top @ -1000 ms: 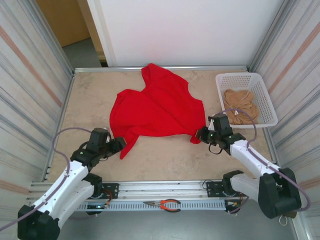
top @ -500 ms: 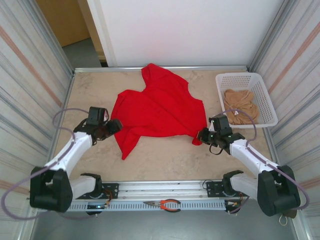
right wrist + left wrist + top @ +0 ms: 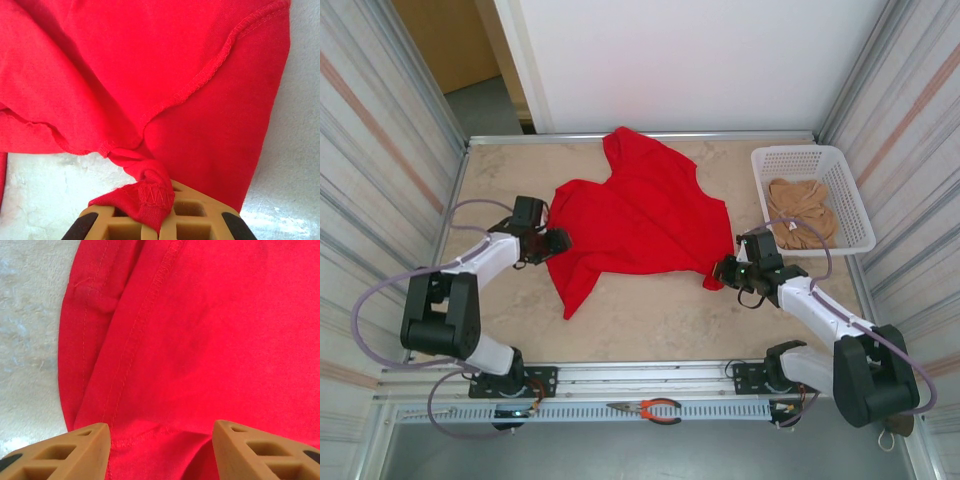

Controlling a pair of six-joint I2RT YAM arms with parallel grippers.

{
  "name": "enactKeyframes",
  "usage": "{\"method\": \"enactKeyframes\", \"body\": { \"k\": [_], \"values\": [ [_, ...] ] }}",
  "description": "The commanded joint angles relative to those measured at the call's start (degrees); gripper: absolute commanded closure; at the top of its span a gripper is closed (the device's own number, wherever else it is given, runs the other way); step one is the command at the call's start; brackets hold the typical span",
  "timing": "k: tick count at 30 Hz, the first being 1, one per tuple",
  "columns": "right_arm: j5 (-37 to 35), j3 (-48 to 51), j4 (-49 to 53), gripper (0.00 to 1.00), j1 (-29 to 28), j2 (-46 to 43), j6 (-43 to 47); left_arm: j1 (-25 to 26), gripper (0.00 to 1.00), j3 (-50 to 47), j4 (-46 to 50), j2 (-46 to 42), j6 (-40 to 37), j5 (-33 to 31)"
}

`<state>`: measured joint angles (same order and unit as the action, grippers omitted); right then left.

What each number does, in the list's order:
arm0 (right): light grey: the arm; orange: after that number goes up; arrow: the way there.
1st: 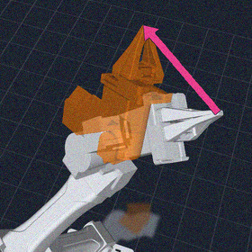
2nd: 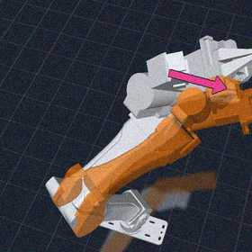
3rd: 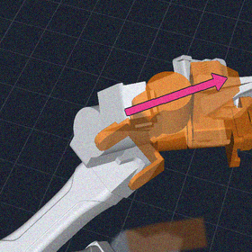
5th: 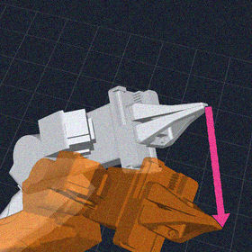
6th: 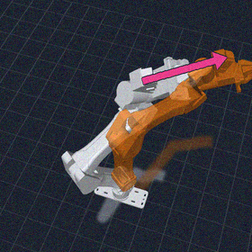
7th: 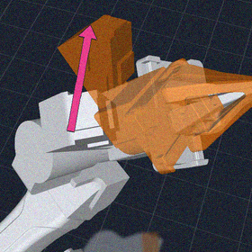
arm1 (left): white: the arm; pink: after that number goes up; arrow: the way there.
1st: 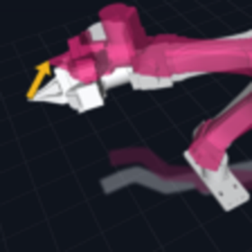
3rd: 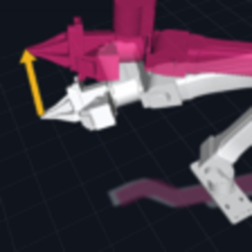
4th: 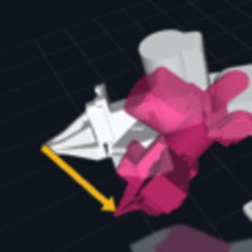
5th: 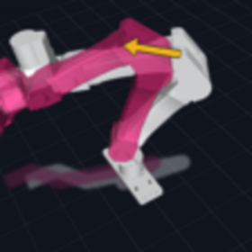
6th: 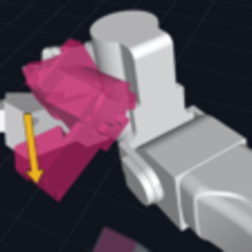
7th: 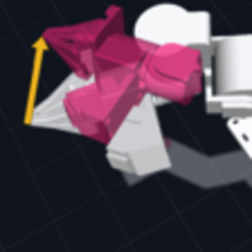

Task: Fold the inside-out t-shirt

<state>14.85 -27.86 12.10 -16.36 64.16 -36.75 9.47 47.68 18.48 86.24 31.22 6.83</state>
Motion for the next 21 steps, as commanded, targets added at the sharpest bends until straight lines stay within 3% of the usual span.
{"method": "enactKeyframes", "body": {
  "k": [1,9,13,17,19,21],
  "values": [
    [0.09,-1.49,0.03,1.0,0.54,0.27,1.76,-0.16,0.43,1.36,0.39,1.19,-1.27,-3.41],
    [0.09,-2.25,0.03,1.0,0.55,0.93,1.86,-0.17,0.44,2.33,0.2,5.02,-1.84,-4.48],
    [0.09,-2.54,0.46,1.0,0.63,0.55,1.86,-0.16,0.61,2.21,-0.7,6.91,-1.79,-4.13],
    [0.78,-3.81,1.08,1.0,0.84,0.0,1.6,-0.16,0.93,2.7,-0.04,6.75,-1.97,-4.57],
    [2.15,-6.23,2.04,1.0,1.55,0.19,1.76,-0.44,1.0,4.19,1.65,5.13,-2.54,-4.71],
    [4.25,-10.5,3.59,1.0,2.99,1.25,2.09,-1.33,1.0,7.17,4.43,2.63,-3.26,-4.23]
  ]
}}
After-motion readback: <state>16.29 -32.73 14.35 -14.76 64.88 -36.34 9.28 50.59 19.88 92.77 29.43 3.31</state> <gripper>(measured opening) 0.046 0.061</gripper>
